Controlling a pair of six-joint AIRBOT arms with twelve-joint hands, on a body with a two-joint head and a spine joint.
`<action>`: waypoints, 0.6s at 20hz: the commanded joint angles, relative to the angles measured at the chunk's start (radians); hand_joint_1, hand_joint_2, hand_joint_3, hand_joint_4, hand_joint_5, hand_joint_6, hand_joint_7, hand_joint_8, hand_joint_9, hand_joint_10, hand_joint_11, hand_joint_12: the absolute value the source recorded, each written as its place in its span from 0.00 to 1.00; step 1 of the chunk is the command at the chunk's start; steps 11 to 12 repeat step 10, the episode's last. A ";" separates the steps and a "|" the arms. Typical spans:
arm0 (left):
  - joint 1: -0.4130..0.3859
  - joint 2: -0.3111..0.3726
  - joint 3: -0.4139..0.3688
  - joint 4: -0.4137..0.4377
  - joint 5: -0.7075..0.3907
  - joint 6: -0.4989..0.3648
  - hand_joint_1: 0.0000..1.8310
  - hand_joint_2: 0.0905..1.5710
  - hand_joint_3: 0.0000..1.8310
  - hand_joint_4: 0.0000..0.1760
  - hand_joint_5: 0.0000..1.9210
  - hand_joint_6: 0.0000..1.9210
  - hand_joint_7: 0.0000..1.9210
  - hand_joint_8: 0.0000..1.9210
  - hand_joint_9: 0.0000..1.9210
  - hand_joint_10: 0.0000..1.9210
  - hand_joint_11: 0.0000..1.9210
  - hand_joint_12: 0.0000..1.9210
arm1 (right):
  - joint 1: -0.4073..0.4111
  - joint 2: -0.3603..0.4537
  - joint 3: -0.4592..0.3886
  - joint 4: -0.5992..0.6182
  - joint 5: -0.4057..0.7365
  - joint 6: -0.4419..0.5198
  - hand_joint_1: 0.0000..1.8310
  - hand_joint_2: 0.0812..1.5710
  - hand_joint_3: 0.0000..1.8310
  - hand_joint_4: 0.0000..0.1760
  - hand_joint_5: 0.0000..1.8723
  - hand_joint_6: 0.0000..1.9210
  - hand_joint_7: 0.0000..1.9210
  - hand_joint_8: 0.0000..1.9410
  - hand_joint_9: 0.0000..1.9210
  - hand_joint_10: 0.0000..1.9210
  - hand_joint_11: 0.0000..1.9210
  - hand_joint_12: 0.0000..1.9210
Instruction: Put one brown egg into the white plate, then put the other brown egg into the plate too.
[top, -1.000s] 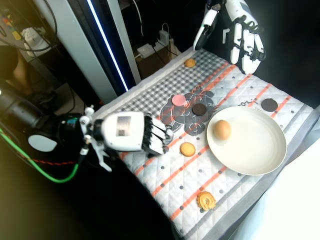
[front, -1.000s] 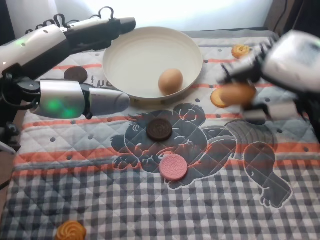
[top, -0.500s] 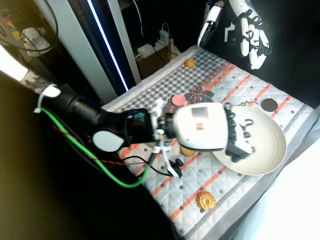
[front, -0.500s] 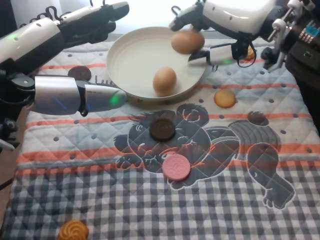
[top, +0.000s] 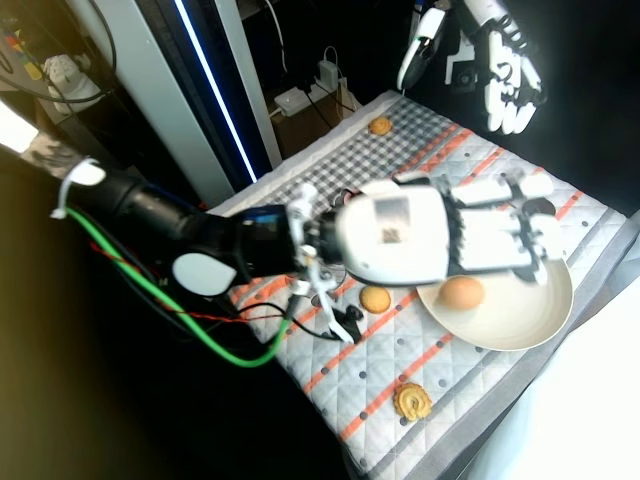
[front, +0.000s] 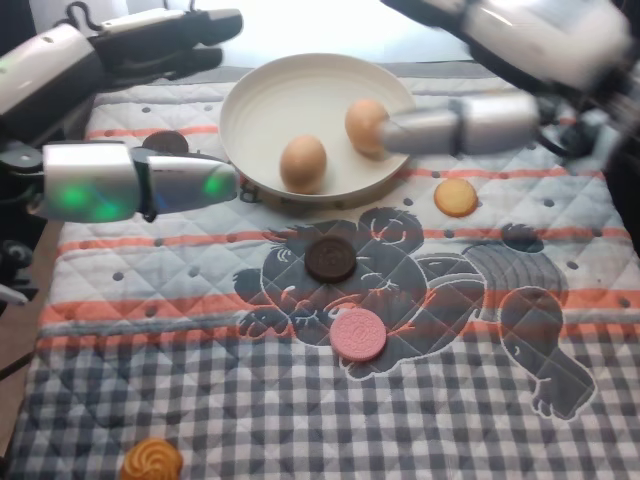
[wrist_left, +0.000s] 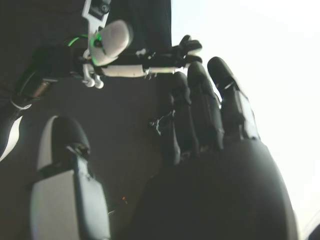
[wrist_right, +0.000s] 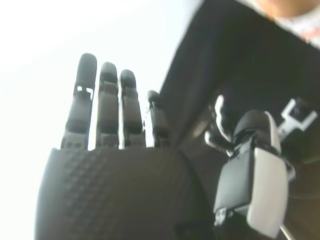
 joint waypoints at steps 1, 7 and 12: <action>-0.004 0.003 -0.007 0.005 -0.150 -0.013 0.37 0.55 0.00 0.75 0.13 0.00 0.18 0.00 0.18 0.00 0.00 0.36 | -0.008 0.016 -0.018 0.049 0.174 0.004 0.11 0.53 0.00 1.00 0.00 0.00 0.10 0.00 0.08 0.00 0.00 0.14; 0.101 0.031 0.000 -0.006 -0.319 -0.238 0.34 0.56 0.00 0.83 0.14 0.01 0.19 0.00 0.19 0.00 0.00 0.38 | -0.154 0.078 -0.134 0.095 0.334 0.004 0.25 0.65 0.00 0.57 0.13 0.00 0.13 0.00 0.13 0.00 0.11 0.14; 0.146 0.000 0.045 -0.015 -0.447 -0.433 0.38 0.53 0.00 0.87 0.16 0.00 0.19 0.00 0.19 0.00 0.00 0.50 | -0.175 0.101 -0.170 0.124 0.439 0.004 0.33 0.67 0.00 0.55 0.19 0.00 0.16 0.00 0.14 0.00 0.09 0.21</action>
